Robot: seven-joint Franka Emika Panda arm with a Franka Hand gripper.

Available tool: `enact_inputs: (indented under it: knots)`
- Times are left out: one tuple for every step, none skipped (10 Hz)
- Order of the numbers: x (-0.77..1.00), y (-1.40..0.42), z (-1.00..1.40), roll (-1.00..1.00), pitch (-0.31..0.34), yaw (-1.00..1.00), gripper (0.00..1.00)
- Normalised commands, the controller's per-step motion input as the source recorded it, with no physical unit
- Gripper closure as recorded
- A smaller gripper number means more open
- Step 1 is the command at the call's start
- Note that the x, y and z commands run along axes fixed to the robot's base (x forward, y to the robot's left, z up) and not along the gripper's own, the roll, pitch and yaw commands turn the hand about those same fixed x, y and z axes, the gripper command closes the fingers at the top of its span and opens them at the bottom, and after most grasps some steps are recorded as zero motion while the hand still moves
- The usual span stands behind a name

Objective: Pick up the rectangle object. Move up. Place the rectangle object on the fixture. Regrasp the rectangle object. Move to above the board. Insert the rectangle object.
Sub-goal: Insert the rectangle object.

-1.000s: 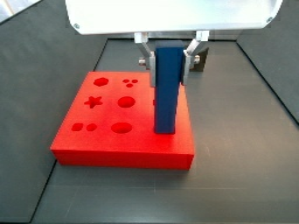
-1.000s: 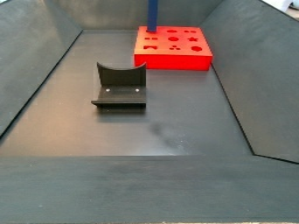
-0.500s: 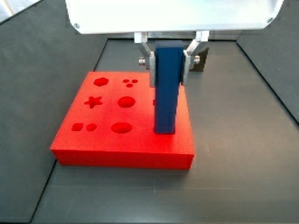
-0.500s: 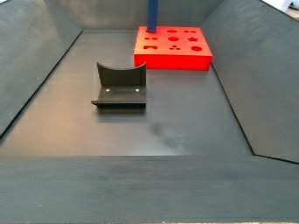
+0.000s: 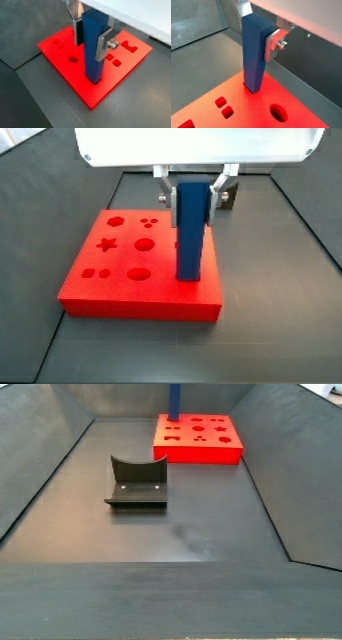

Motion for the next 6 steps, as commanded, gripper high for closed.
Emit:
enact_inputs:
  knots:
    - [0.00,-0.04,-0.03,0.04,0.000,-0.05,1.00]
    - [0.03,0.00,-0.02,0.02,0.000,0.00,1.00]
    - [0.02,0.00,-0.02,0.01,-0.011,0.00,1.00]
    - [0.01,0.00,-0.02,0.00,-0.014,0.00,1.00]
    - [0.04,0.00,-0.05,0.01,-0.017,-0.01,1.00]
    - [0.07,0.00,-0.09,0.02,-0.020,-0.06,1.00]
